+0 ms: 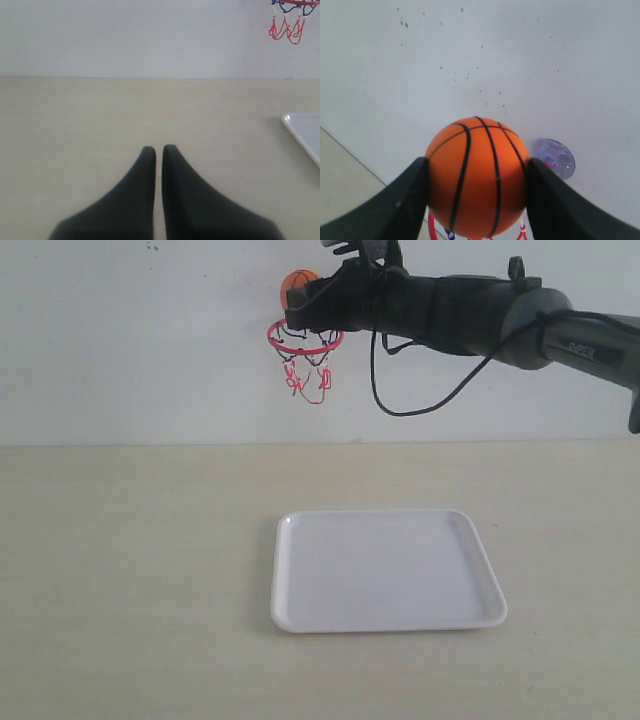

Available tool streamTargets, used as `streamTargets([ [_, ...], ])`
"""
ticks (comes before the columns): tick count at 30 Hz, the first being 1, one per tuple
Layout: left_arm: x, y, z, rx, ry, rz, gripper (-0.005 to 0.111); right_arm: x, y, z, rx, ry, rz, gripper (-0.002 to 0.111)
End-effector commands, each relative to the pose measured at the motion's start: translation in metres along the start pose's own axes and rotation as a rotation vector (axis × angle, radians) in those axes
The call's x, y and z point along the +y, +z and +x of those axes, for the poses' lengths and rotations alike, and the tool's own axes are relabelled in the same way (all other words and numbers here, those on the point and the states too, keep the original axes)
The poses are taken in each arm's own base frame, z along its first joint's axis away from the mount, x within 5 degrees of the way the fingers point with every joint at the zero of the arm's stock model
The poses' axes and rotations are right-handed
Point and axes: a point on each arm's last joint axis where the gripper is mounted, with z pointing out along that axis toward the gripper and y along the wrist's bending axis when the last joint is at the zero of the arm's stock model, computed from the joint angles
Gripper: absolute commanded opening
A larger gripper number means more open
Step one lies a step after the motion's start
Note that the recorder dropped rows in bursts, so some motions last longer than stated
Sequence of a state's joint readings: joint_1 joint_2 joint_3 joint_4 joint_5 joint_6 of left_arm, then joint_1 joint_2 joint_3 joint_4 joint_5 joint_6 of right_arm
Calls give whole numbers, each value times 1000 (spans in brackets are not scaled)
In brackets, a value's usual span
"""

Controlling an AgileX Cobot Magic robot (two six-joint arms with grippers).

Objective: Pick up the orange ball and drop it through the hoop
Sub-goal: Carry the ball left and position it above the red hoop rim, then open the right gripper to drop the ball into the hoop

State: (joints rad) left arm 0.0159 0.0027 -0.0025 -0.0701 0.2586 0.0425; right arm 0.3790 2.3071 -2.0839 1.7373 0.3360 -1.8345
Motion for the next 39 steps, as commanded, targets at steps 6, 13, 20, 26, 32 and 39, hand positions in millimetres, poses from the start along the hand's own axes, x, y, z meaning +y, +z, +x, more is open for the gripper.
streamTargets([
  [6, 0, 0, 0, -4, -5, -1, 4, -6, 3, -1, -8, 6, 43, 0],
  [13, 0, 0, 0, -4, -5, -1, 4, -4, 3, -1, -13, 6, 23, 0],
  [20, 0, 0, 0, -4, -5, -1, 4, -9, 3, 1, 3, 7, 75, 23],
  [26, 0, 0, 0, -4, -5, -1, 4, -9, 13, 14, 5, 7, 63, 28],
  [32, 0, 0, 0, -4, -5, -1, 4, -15, 13, 15, 18, 8, 126, 66],
  [39, 0, 0, 0, -4, -5, -1, 4, -13, 13, 13, 9, 15, 102, 66],
])
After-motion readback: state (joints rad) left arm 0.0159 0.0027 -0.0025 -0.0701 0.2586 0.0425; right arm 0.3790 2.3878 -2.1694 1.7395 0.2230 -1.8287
